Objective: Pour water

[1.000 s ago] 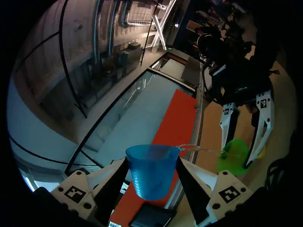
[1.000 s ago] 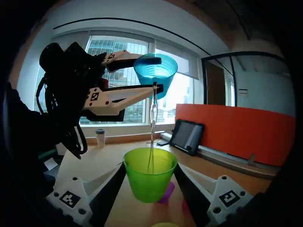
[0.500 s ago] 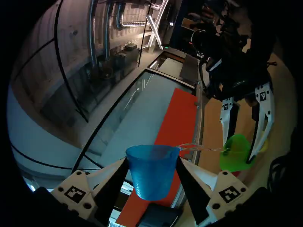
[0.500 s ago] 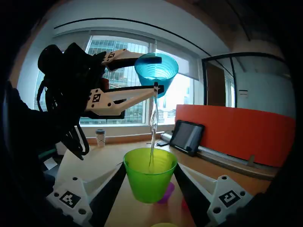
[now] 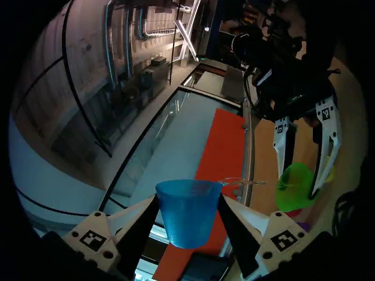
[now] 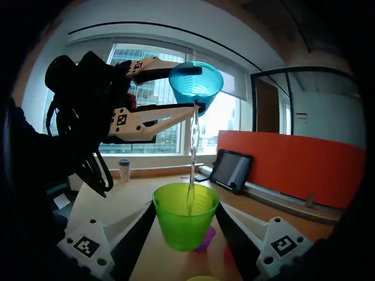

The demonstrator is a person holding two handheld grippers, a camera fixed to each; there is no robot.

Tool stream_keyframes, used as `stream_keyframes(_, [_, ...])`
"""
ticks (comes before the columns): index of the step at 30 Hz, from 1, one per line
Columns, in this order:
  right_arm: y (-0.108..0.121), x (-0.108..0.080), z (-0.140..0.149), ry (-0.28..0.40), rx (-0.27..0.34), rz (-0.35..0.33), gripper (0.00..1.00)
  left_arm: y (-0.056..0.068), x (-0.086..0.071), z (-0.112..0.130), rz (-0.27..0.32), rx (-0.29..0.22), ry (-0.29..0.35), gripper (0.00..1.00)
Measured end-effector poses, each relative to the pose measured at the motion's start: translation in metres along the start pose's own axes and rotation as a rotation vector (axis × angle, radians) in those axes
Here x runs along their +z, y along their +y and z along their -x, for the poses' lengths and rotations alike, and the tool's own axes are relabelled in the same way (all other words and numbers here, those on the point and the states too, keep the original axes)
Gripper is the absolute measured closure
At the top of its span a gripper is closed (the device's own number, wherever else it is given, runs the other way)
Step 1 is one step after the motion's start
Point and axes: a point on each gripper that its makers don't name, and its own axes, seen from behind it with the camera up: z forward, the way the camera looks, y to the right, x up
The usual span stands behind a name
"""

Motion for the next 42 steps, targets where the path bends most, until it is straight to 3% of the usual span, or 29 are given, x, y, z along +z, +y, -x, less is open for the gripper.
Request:
stream_keyframes(8, [-0.001, -0.002, -0.001, 0.004, -0.004, 0.003, 0.09, -0.008, 0.0, -0.004, -0.02, 0.053, 0.002, 0.15])
stream_keyframes(42, [0.005, -0.005, -0.006, 0.017, -0.014, 0.011, 0.09, -0.009, 0.002, -0.015, -0.044, 0.267, 0.024, 0.15])
